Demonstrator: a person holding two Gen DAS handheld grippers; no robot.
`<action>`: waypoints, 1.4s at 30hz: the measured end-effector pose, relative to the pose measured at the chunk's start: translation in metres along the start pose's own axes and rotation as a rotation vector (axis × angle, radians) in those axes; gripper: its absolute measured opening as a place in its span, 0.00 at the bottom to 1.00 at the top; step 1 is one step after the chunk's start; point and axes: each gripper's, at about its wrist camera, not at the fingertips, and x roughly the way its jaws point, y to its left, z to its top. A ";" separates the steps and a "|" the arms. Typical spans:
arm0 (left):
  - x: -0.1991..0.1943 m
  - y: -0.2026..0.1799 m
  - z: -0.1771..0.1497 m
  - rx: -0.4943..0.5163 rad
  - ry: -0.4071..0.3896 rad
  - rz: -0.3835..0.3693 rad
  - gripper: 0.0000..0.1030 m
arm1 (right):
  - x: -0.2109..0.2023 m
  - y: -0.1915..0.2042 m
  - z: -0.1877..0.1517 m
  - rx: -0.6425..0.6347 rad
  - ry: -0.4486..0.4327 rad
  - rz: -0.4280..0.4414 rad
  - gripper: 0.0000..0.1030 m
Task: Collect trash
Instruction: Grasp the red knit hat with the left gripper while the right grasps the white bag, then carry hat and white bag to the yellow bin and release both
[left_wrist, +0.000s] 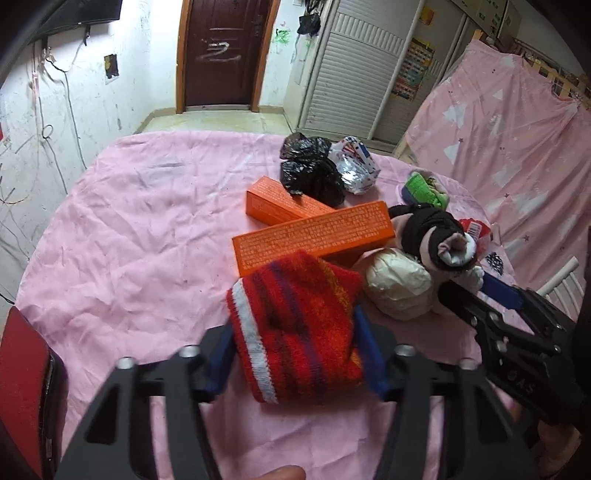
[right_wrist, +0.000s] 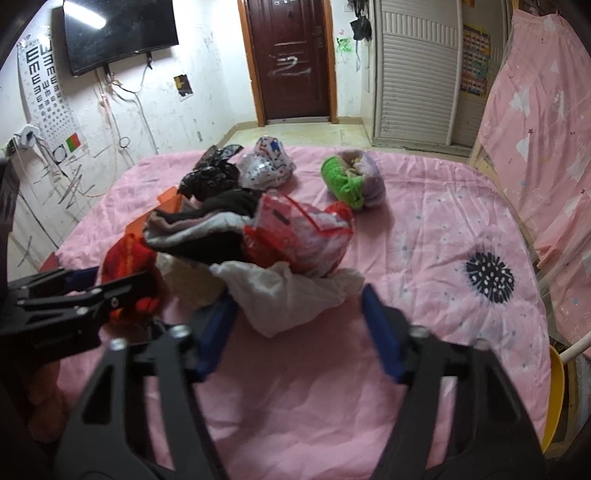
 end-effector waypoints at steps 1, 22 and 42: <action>0.000 -0.001 0.000 0.002 0.001 0.000 0.32 | 0.000 0.001 0.000 -0.005 0.001 0.003 0.41; -0.081 -0.024 0.000 0.035 -0.235 0.039 0.23 | -0.088 -0.008 -0.004 -0.002 -0.215 0.039 0.28; -0.098 -0.127 -0.007 0.211 -0.262 -0.056 0.23 | -0.175 -0.105 -0.032 0.178 -0.406 -0.069 0.28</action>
